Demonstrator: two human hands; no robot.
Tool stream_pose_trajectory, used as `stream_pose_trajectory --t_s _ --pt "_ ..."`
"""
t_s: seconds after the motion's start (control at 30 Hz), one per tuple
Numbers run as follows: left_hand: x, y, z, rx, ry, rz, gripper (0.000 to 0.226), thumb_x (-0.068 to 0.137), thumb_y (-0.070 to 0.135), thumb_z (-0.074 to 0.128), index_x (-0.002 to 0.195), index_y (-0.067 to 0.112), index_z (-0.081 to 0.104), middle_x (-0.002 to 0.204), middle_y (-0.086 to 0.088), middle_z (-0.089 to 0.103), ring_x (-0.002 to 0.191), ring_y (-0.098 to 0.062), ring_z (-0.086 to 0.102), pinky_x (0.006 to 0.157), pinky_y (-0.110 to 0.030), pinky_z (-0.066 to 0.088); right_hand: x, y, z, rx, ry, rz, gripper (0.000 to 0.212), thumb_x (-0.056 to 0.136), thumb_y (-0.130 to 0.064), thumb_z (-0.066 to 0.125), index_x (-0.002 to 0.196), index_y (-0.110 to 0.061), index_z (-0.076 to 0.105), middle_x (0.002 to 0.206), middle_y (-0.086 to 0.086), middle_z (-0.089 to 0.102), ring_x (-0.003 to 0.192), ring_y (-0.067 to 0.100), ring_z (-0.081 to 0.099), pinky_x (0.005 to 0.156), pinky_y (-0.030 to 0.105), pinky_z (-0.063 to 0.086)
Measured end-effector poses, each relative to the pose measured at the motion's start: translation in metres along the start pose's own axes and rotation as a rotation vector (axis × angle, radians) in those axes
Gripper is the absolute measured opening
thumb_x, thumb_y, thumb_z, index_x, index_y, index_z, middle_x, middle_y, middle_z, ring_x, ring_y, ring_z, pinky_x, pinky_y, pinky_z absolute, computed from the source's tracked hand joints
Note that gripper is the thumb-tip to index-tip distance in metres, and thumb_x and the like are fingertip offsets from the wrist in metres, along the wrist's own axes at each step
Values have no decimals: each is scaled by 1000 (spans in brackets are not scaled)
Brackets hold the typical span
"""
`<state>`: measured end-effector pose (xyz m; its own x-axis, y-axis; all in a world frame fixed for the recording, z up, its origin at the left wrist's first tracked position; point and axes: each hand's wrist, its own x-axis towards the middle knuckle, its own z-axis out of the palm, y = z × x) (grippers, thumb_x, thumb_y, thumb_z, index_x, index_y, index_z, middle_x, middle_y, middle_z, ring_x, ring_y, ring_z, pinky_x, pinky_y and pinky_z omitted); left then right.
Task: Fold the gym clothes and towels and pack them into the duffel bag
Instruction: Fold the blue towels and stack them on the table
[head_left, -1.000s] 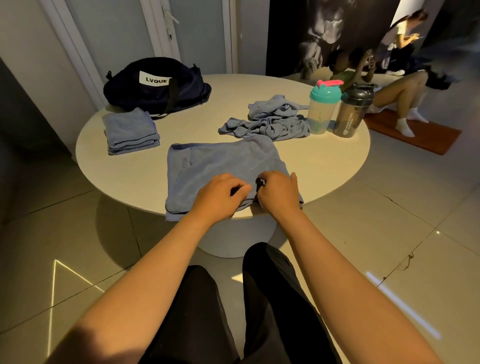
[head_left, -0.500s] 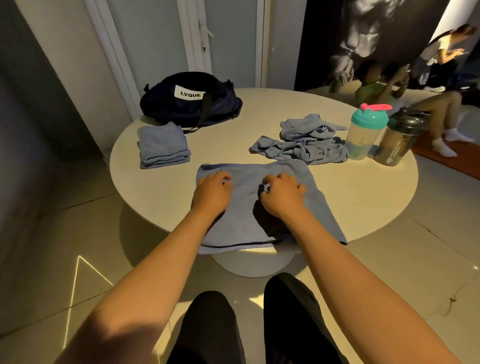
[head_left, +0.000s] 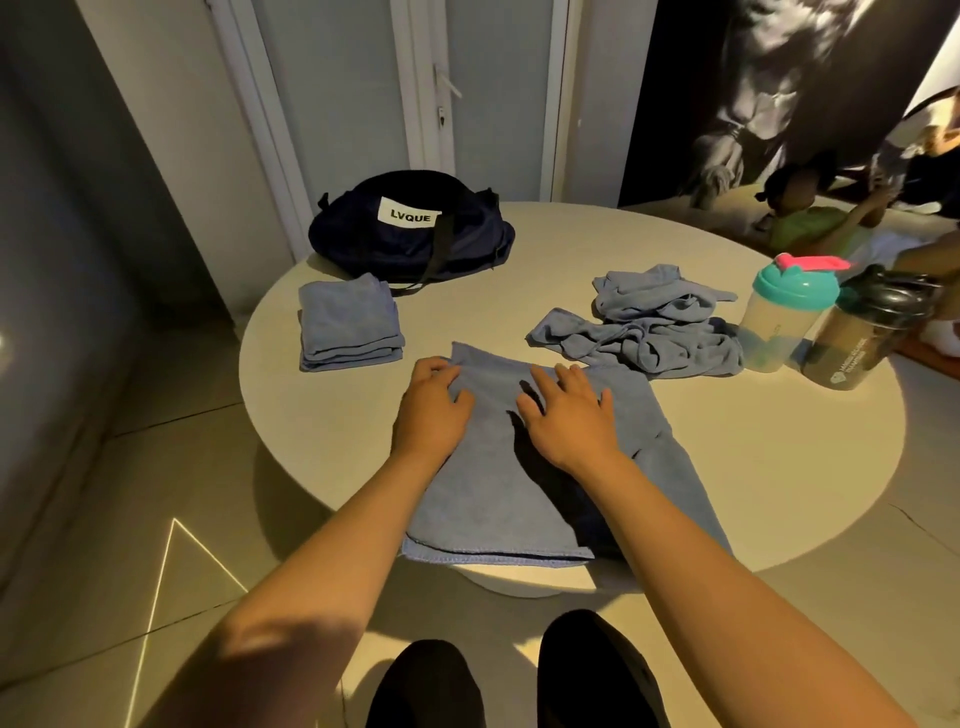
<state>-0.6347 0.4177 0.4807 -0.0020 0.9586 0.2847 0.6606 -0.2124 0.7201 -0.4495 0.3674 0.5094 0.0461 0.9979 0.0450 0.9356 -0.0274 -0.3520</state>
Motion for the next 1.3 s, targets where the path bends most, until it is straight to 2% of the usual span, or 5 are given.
stream_pose_trajectory --t_s 0.2,0.37,0.7,0.9,1.3 --pt "3 -20 -9 14 21 -125 39 101 8 50 139 10 53 130 1 43 115 -24 54 88 -22 38 13 4 10 -58 -214 79 67 101 -65 19 159 -34 12 168 7 -1 154 26 -12 118 65 -8" --pt "8 -24 -7 232 -125 -87 41 100 11 44 139 4 54 144 -16 50 129 -33 38 109 -37 35 21 -7 16 -70 -152 -3 60 100 -65 21 150 -34 32 163 8 19 154 27 2 114 71 -9" --pt "16 -18 -12 442 -214 -231 63 98 23 34 159 28 20 166 10 17 136 -24 28 107 -36 24 58 -21 21 -62 -229 -25 61 104 -55 23 153 -20 33 166 6 13 153 26 6 117 65 3" --pt "9 -25 -10 461 -160 -146 55 106 22 26 160 24 16 168 7 11 132 -24 32 107 -36 25 63 -17 27 13 65 -65 37 105 -32 38 127 -10 59 131 13 54 122 33 46 101 46 39" --pt "5 -25 -14 396 -192 -137 65 103 33 36 161 26 8 169 7 4 143 -22 24 112 -37 22 63 -23 38 -89 125 -147 22 96 -20 52 111 -9 64 126 8 53 117 32 46 87 39 29"
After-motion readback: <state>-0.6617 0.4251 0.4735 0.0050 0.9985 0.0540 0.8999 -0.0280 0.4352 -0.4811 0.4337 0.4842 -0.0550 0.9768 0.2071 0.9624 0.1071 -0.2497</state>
